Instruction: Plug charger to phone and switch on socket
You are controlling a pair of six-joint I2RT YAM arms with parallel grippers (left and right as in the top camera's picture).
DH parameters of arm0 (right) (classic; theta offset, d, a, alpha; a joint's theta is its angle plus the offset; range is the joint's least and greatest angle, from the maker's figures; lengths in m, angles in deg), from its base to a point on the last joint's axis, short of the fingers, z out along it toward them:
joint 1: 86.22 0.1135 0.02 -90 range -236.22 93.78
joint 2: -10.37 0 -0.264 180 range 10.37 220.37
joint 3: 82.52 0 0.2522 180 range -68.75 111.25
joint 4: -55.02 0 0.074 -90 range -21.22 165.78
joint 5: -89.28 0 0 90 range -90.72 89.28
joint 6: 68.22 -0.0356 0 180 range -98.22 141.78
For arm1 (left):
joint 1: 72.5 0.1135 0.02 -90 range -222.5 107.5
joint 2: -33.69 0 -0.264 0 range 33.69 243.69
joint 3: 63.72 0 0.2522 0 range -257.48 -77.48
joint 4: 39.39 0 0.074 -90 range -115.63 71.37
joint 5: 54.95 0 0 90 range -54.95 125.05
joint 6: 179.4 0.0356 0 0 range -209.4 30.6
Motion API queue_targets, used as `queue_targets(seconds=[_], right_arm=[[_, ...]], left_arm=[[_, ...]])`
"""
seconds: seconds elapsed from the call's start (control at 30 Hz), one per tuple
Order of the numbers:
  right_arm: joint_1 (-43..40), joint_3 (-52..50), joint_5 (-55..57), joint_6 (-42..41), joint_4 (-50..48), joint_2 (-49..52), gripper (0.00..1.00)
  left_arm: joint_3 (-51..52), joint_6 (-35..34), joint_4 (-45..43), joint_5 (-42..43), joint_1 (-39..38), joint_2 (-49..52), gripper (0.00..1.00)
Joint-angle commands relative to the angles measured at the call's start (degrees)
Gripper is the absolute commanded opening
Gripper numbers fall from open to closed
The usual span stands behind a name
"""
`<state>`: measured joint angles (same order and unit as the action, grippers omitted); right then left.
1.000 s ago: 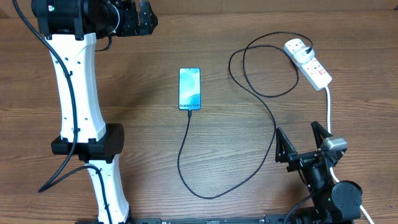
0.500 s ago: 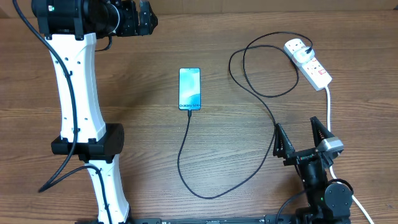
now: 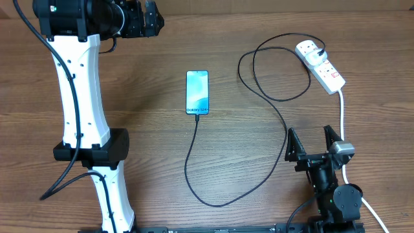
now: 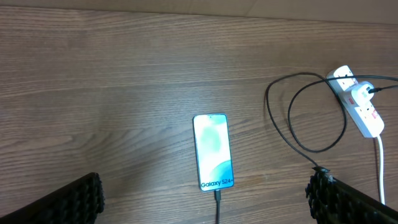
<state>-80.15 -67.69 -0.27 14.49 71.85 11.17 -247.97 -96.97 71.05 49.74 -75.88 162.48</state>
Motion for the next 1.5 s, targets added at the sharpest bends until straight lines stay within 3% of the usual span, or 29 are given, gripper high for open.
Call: queue_targets(seconds=[0.0, 0.2, 0.57, 1.47], right_arm=[[-1.05, -0.61, 0.00, -0.04, 1.86, -0.66, 1.00], [-3.43, -0.61, -1.14, 0.37, 1.81, -0.66, 1.00], [-4.22, -0.61, -0.90, 12.17, 1.92, -0.66, 1.00], [-5.88, -0.61, -0.55, 12.04, 1.79, -0.63, 1.00]], left_arm=[[-0.11, -0.81, 0.11, -0.28, -0.44, 0.33, 1.00], [-0.11, -0.81, 0.11, -0.28, -0.44, 0.33, 1.00], [-0.11, -0.81, 0.11, -0.26, -0.44, 0.33, 1.00], [-0.11, -0.81, 0.11, -0.28, -0.44, 0.33, 1.00]])
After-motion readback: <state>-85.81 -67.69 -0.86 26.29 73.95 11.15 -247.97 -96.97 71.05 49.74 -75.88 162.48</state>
